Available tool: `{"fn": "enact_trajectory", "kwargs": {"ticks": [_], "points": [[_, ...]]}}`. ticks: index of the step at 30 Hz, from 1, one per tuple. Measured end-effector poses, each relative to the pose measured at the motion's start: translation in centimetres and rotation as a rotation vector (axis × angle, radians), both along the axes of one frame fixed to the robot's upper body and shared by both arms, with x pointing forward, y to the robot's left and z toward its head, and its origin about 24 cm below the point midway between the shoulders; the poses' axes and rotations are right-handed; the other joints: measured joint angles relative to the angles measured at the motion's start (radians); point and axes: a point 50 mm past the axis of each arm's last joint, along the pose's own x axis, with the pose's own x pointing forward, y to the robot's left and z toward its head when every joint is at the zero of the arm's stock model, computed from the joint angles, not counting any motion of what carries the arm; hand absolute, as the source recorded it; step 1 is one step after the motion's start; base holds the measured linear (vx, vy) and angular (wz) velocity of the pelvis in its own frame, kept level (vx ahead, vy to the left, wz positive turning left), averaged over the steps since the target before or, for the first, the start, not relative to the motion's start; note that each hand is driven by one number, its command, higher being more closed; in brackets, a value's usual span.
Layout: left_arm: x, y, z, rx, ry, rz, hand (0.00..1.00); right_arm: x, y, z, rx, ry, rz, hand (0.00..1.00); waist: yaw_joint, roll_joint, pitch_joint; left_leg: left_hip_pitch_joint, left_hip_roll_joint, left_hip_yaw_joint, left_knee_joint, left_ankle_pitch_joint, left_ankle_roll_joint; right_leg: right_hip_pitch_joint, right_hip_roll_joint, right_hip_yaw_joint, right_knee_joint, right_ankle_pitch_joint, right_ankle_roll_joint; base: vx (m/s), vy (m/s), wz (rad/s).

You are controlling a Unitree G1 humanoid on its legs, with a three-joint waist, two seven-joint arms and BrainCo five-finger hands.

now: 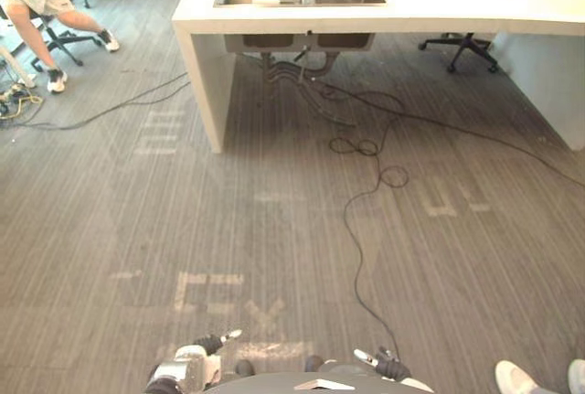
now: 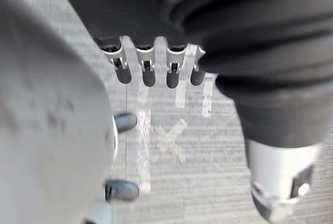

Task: Walk over to the sink, pick up the cup, carry it to the dishwasher, place the cup inside the dishwasher, then close the dishwasher door

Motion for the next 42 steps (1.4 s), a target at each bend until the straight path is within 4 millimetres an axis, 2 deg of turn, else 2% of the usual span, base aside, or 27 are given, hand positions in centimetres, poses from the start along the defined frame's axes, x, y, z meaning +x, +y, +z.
{"fn": "enact_trajectory", "kwargs": {"ticks": [3,7,10,12,16,17,19,20,21,22,24,25,26,27,29,30,31,32,33,34,35,36,37,38,40,41,42], "points": [[-0.6,0.8,-0.1,0.063,-0.020,-0.011,0.00,0.2,-0.1,0.0,-0.051,0.002,0.076,0.00,0.005,0.000,-0.001,0.006,0.000,0.005,-0.011,0.010,0.014,-0.001,-0.001,-0.001,0.005,0.001,-0.002,-0.07,0.016,0.00],[-0.4,0.8,0.0,0.073,-0.048,-0.050,0.00,0.0,0.0,-0.1,-0.065,0.014,0.101,0.00,0.020,-0.003,-0.002,0.008,-0.003,0.009,-0.040,0.025,0.036,-0.010,0.000,-0.006,0.003,0.005,-0.008,-0.07,0.015,0.00],[-0.7,0.9,-0.1,0.010,-0.021,0.002,0.00,-0.2,0.3,-0.3,-0.042,0.046,0.101,0.00,0.026,-0.011,-0.008,-0.002,-0.006,0.010,-0.043,0.027,0.040,-0.021,-0.002,-0.013,0.000,0.004,-0.007,-0.02,0.006,0.00],[-1.3,0.9,-0.3,-0.098,0.040,0.096,0.00,-0.6,0.4,-0.5,-0.001,0.076,0.054,0.00,0.025,-0.013,-0.012,-0.009,-0.008,0.007,-0.043,0.030,0.044,-0.029,-0.006,-0.022,0.003,0.004,-0.007,0.01,0.024,0.04],[-1.6,0.8,-0.3,-0.177,0.063,0.137,0.00,-1.4,0.5,-0.7,0.070,0.113,-0.041,0.00,0.023,-0.011,-0.014,-0.012,-0.012,0.013,-0.043,0.024,0.046,-0.046,-0.015,-0.016,0.034,-0.012,-0.005,0.03,0.029,-0.06],[-1.7,0.9,-0.3,-0.198,0.062,0.151,0.00,-1.9,0.6,-0.9,0.132,0.120,-0.128,0.00,0.023,-0.009,-0.017,-0.012,-0.013,0.031,-0.040,0.014,0.049,-0.090,-0.032,0.000,0.119,-0.053,-0.002,0.06,0.056,-0.20],[-2.0,1.2,-0.4,-0.207,0.069,0.180,0.00,-2.1,0.9,-1.0,0.176,0.118,-0.187,0.00,0.017,-0.014,-0.020,-0.019,-0.022,0.049,-0.036,0.005,0.060,-0.146,-0.065,0.010,0.235,-0.107,0.012,0.06,0.074,-0.25],[-2.0,1.2,-0.4,-0.215,0.068,0.184,0.00,-2.0,0.8,-0.9,0.192,0.109,-0.216,0.00,0.012,-0.012,-0.020,-0.031,-0.028,0.063,-0.020,-0.010,0.070,-0.197,-0.091,0.015,0.325,-0.128,0.033,0.03,0.060,-0.27],[-1.9,1.2,-0.3,-0.220,0.066,0.181,0.00,-1.9,0.7,-0.9,0.195,0.103,-0.229,0.00,0.012,-0.009,-0.018,-0.043,-0.028,0.075,-0.006,-0.017,0.078,-0.235,-0.104,0.020,0.385,-0.130,0.037,0.04,0.099,-0.43],[-1.6,1.3,-0.3,-0.224,0.060,0.176,0.00,-1.6,0.4,-0.8,0.197,0.087,-0.259,0.00,0.010,-0.006,-0.011,-0.065,-0.027,0.088,0.034,-0.044,0.087,-0.307,-0.133,0.026,0.514,-0.130,0.033,0.03,0.084,-0.42],[-1.3,1.4,-0.3,-0.233,0.060,0.194,0.00,-0.7,0.2,-0.6,0.198,0.052,-0.271,0.00,-0.006,-0.009,0.028,-0.071,-0.028,0.103,0.111,-0.099,0.098,-0.390,-0.188,0.024,0.710,-0.102,-0.024,0.05,0.095,-0.34],[-1.2,1.5,-0.2,-0.244,0.048,0.229,0.00,-0.4,-0.2,-0.4,0.183,0.030,-0.280,0.00,-0.017,-0.006,0.057,-0.060,-0.027,0.105,0.174,-0.160,0.112,-0.460,-0.238,0.029,0.880,-0.035,-0.063,0.11,0.080,-0.20],[-1.1,1.4,-0.3,-0.250,0.041,0.244,0.00,-0.2,-0.4,-0.4,0.179,0.022,-0.285,0.00,-0.020,-0.003,0.065,-0.050,-0.028,0.104,0.188,-0.171,0.118,-0.482,-0.243,0.030,0.922,-0.037,-0.062,0.14,0.074,-0.16],[-0.7,1.4,-0.2,-0.260,0.022,0.263,0.00,-0.2,-0.5,-0.3,0.172,0.013,-0.286,0.00,-0.026,0.007,0.080,-0.036,-0.026,0.103,0.200,-0.184,0.121,-0.502,-0.246,0.033,0.955,-0.078,-0.043,0.18,0.043,-0.03],[-0.6,1.4,-0.2,-0.273,0.007,0.299,0.00,0.1,-0.6,-0.2,0.169,-0.001,-0.283,0.00,-0.033,0.009,0.105,-0.005,-0.014,0.098,0.202,-0.194,0.112,-0.517,-0.217,0.022,0.901,-0.148,-0.021,0.21,0.019,0.12],[-0.4,1.3,-0.1,-0.274,-0.007,0.304,0.00,0.3,-0.4,-0.2,0.168,-0.008,-0.265,0.00,-0.044,0.009,0.115,-0.005,-0.001,0.080,0.210,-0.197,0.105,-0.529,-0.183,0.018,0.790,-0.150,-0.013,0.22,-0.028,0.33],[-0.2,1.4,-0.1,-0.276,-0.015,0.305,0.00,0.4,-0.3,-0.2,0.171,-0.014,-0.265,0.00,-0.049,0.010,0.123,-0.004,0.003,0.072,0.214,-0.200,0.103,-0.530,-0.172,0.016,0.743,-0.149,-0.011,0.31,-0.068,0.62],[0.4,1.5,0.1,-0.280,-0.046,0.314,0.00,0.5,0.0,-0.1,0.187,-0.027,-0.271,0.00,-0.054,0.008,0.142,-0.005,0.007,0.045,0.224,-0.204,0.093,-0.532,-0.146,0.005,0.557,-0.110,0.008,0.30,-0.115,0.65],[0.8,1.7,0.4,-0.282,-0.078,0.315,0.00,0.2,0.3,-0.2,0.201,-0.028,-0.290,0.00,-0.053,-0.006,0.155,-0.006,0.006,0.025,0.237,-0.218,0.074,-0.526,-0.131,0.004,0.379,-0.049,0.035,0.30,-0.136,0.64],[0.9,1.9,0.5,-0.282,-0.093,0.319,0.00,0.2,0.5,-0.2,0.210,-0.034,-0.296,0.00,-0.048,-0.017,0.160,-0.005,0.002,0.019,0.244,-0.227,0.064,-0.521,-0.131,0.006,0.306,-0.020,0.050,0.31,-0.205,0.53],[1.0,2.2,0.6,-0.283,-0.112,0.333,0.00,0.2,1.0,-0.3,0.219,-0.045,-0.297,0.00,-0.041,-0.040,0.172,-0.003,-0.006,-0.002,0.270,-0.264,0.043,-0.505,-0.139,0.015,0.238,-0.006,0.069,0.29,-0.283,0.52],[1.1,2.5,0.7,-0.282,-0.124,0.341,0.00,-0.3,1.2,-0.4,0.223,-0.039,-0.301,0.00,-0.034,-0.054,0.179,0.013,-0.009,-0.025,0.311,-0.320,0.029,-0.490,-0.146,0.031,0.246,0.030,0.059,0.29,-0.300,0.47],[1.0,2.4,0.7,-0.284,-0.125,0.340,0.00,-0.3,1.3,-0.4,0.226,-0.039,-0.307,0.00,-0.033,-0.043,0.178,0.019,0.006,-0.032,0.322,-0.337,0.018,-0.495,-0.143,0.027,0.284,0.040,0.056,0.28,-0.295,0.34],[0.4,2.0,0.5,-0.292,-0.115,0.335,0.00,-0.6,1.1,-0.4,0.227,-0.038,-0.321,0.00,-0.035,-0.019,0.170,0.039,0.038,-0.041,0.320,-0.361,0.011,-0.505,-0.126,0.023,0.351,0.031,0.042,0.29,-0.255,0.16],[0.1,1.1,0.3,-0.311,-0.117,0.302,0.00,-1.3,0.5,-0.4,0.214,-0.027,-0.330,0.00,-0.035,0.026,0.150,0.074,0.081,-0.064,0.300,-0.397,0.010,-0.532,-0.103,0.014,0.483,-0.032,-0.037,0.30,-0.244,0.13],[-0.4,0.8,0.1,-0.314,-0.110,0.287,0.00,-2.6,0.4,-0.6,0.206,0.003,-0.339,0.00,-0.040,0.015,0.122,0.105,0.093,-0.073,0.300,-0.414,0.016,-0.539,-0.099,0.017,0.575,-0.072,-0.099,0.48,-0.282,0.15],[-1.0,0.4,-0.1,-0.319,-0.105,0.295,0.00,-3.7,0.3,-0.7,0.202,0.027,-0.363,0.00,-0.031,0.045,0.104,0.107,0.112,-0.090,0.379,-0.401,-0.003,-0.524,-0.079,0.002,0.605,-0.129,-0.165,0.52,-0.286,0.11]]}}
